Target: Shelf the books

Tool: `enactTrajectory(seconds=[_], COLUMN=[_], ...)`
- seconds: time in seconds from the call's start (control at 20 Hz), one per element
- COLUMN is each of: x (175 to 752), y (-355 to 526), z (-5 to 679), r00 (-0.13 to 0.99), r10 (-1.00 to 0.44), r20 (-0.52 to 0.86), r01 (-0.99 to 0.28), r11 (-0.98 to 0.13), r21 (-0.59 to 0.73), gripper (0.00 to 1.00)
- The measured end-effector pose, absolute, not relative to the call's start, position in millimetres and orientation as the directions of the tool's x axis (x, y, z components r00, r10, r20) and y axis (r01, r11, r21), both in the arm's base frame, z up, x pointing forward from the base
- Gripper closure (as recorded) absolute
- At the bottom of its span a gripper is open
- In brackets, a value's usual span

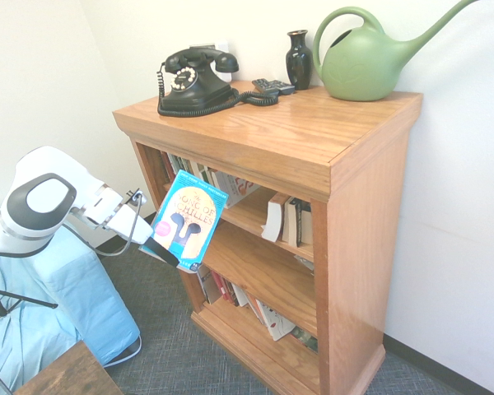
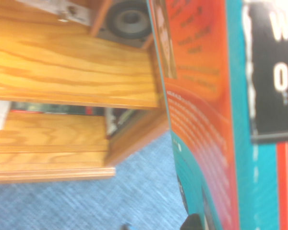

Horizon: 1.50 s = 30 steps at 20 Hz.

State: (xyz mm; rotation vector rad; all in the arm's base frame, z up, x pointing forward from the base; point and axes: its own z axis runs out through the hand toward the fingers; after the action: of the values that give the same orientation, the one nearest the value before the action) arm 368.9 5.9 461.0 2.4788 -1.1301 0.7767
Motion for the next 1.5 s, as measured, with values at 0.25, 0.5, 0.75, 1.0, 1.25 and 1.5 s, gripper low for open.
enactTrajectory(seconds=[0.25,0.5,0.75,1.0,1.25,1.5], x=[389.9,410.8,432.7,458.4,477.4,491.9], y=[10.4,21.8,27.3,21.9,23.2,27.6], z=[444.1,441.2,433.1,425.4,430.4,420.6], r00=[0.586,0.628,0.65,0.649,0.649,0.654], r10=[-0.582,-0.567,-0.57,-0.6,-0.607,-0.599], r20=[0.563,0.534,0.504,0.467,0.459,0.463], r01=[-0.73,-0.693,-0.677,-0.674,-0.657,-0.632], r11=[-0.681,-0.72,-0.735,-0.739,-0.751,-0.768], r21=[0.056,0.05,0.041,-0.013,-0.066,-0.101], gripper=[1.0,1.0,1.0,1.0,1.0,1.0])
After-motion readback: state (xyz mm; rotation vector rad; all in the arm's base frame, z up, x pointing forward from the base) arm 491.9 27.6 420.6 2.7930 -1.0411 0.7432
